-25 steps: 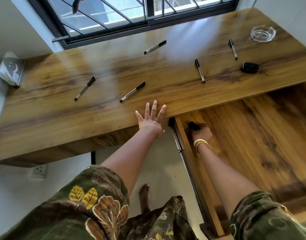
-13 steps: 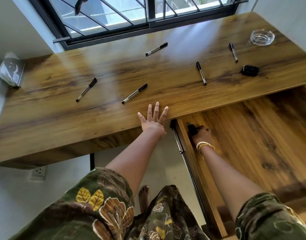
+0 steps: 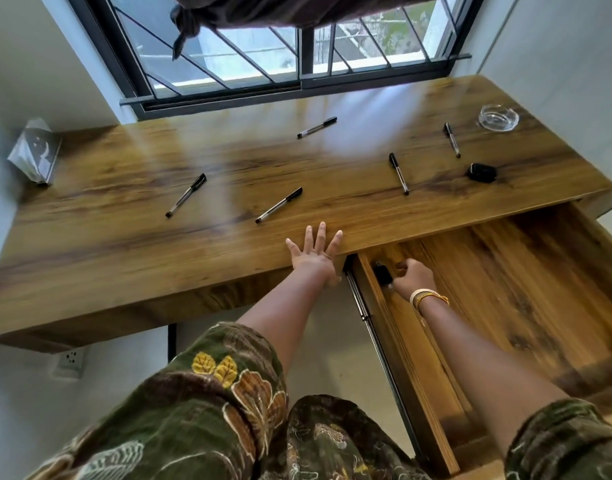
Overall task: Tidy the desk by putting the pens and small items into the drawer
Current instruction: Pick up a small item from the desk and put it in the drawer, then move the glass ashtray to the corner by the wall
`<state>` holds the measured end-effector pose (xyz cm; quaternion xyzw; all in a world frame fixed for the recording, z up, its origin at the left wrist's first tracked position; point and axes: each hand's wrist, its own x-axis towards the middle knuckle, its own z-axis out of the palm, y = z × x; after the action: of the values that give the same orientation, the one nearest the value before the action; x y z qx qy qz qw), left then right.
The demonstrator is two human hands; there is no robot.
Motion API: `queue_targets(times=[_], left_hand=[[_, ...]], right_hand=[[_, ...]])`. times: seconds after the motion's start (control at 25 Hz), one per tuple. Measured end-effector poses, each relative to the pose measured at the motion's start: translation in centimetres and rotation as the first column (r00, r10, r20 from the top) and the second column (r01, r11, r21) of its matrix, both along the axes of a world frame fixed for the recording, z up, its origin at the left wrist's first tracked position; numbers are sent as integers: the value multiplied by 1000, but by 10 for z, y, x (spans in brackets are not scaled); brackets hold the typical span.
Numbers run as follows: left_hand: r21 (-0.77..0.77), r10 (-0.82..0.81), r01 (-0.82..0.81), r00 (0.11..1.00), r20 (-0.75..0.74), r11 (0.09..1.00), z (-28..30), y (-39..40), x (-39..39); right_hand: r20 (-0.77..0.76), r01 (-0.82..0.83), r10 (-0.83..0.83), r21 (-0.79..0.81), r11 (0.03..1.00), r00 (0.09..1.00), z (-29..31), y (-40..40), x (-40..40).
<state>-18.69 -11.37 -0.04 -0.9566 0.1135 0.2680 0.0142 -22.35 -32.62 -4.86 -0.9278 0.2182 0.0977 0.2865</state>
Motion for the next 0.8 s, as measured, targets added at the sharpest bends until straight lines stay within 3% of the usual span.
queue_targets(times=[0.16, 0.36, 0.6, 0.8], left_hand=[[-227, -5, 59, 974, 228, 972, 21, 11, 22], [-287, -25, 160, 906, 423, 944, 27, 25, 62], [-301, -50, 191, 906, 420, 934, 32, 24, 129], [-381, -48, 178, 944, 327, 907, 26, -22, 198]], right_hand=[[274, 70, -49, -68, 995, 961, 32, 17, 26], [410, 130, -90, -71, 989, 908, 62, 45, 85], [427, 163, -121, -62, 985, 896, 80, 52, 172], [371, 266, -207, -114, 957, 905, 82, -4, 248]])
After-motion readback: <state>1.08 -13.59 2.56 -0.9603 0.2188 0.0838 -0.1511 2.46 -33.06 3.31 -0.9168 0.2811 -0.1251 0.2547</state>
